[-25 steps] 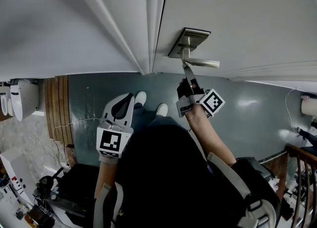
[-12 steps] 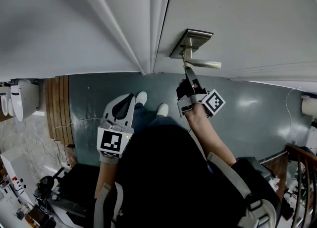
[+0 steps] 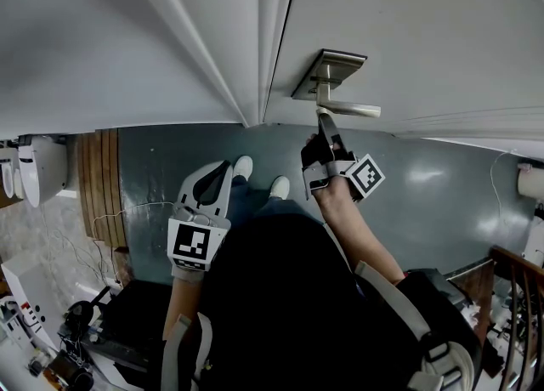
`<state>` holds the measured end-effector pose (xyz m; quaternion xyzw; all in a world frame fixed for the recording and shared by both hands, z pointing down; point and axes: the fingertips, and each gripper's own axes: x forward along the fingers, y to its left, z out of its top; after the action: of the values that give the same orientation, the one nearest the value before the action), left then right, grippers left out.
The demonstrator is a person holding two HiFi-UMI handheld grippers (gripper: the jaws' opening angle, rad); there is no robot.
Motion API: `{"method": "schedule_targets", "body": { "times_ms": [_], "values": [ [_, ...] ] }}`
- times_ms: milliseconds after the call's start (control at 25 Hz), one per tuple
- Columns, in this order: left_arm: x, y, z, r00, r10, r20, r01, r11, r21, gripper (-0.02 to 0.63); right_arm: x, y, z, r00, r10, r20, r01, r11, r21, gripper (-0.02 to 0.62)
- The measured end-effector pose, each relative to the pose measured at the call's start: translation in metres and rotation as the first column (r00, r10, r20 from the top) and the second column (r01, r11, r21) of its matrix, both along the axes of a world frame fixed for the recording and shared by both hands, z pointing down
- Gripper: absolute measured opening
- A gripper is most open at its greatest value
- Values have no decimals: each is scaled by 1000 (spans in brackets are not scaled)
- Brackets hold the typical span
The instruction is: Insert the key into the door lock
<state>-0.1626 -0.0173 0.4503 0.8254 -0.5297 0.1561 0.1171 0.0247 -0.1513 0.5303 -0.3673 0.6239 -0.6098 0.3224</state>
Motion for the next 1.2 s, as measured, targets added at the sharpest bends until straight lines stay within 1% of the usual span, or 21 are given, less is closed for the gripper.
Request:
{"method": "schedule_targets", "body": {
  "times_ms": [440,640,800,960,1200],
  "values": [
    [2,-4,1,1000,15,6,-15,1000,-6,8,-3,1,3,1000,3,5,-3,1000,12,32],
    [5,-5,1,1000,21,2,-21,1000,-17,8,-12,3,1,1000,-10,10,10,1000,13,32],
    [5,-7,4,1000,24,3,-24,1000,-14,8,-13,0,4,1000,-9,-2,9,1000,4,32],
    [-1,-13,6,1000,17,5,-17,1000,-18,8,-18,-5,6,1000,-11,-7,11,1000,2,32],
    [0,-13,6,1000,2,1,-2,999,-45,8,-19,-14,8,1000,17,0,-17,1000,-21,32]
  ]
}}
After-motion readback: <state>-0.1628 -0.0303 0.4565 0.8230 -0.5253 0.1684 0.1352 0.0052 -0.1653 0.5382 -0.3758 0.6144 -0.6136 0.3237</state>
